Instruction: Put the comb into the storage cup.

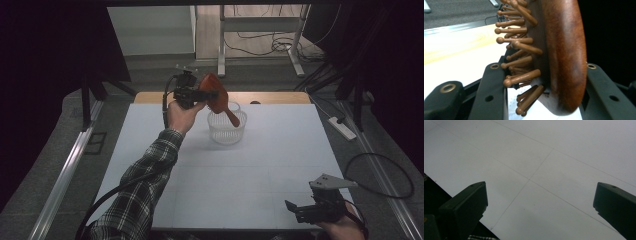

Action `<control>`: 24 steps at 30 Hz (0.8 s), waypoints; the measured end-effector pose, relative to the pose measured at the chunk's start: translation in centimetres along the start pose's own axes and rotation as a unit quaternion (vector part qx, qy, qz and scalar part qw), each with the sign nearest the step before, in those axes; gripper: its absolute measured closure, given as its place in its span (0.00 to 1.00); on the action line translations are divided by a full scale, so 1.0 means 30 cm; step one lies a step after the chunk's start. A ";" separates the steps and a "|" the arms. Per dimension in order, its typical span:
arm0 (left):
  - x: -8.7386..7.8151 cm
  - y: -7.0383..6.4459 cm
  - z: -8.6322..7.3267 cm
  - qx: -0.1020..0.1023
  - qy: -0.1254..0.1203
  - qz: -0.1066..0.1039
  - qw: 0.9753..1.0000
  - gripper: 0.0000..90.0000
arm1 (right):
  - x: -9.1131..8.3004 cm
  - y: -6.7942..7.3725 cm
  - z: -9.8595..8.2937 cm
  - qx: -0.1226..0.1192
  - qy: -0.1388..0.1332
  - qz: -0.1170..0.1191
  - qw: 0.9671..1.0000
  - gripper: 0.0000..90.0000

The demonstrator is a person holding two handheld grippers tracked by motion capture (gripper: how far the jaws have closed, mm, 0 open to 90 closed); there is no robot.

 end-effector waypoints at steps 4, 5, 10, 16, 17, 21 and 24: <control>0.013 0.004 -0.007 -0.003 0.000 0.000 1.000 0.65 | 0.000 0.001 0.000 -0.001 0.000 0.000 1.000 0.00; 0.017 0.005 -0.009 -0.004 -0.001 -0.001 1.000 0.65 | 0.000 0.001 0.000 -0.002 0.000 0.000 1.000 0.00; 0.035 0.010 -0.020 -0.004 0.000 0.003 1.000 0.65 | 0.000 0.002 -0.001 -0.004 0.001 0.001 1.000 0.00; 0.049 0.024 -0.033 -0.012 0.004 0.003 1.000 0.65 | 0.000 0.004 0.000 -0.005 0.001 0.001 1.000 0.00; 0.052 0.027 -0.035 -0.014 0.003 0.003 1.000 0.65 | 0.000 0.004 0.000 -0.006 0.002 0.002 1.000 0.00; 0.061 0.034 -0.042 -0.018 0.003 0.002 1.000 0.65 | 0.001 0.005 0.000 -0.006 0.002 0.002 1.000 0.00; 0.070 0.040 -0.050 -0.021 0.003 0.004 1.000 0.65 | 0.001 0.005 0.000 -0.007 0.002 0.002 1.000 0.00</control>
Point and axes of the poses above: each handheld gripper's, and its own axes: x roughly forward along the jaws, z roughly out of its top, y roughly to its left, the point moved 6 cm from there along x, roughly forward along the jaws, and after that the axes turned 11 degrees about -x, right-handed, at the moved point
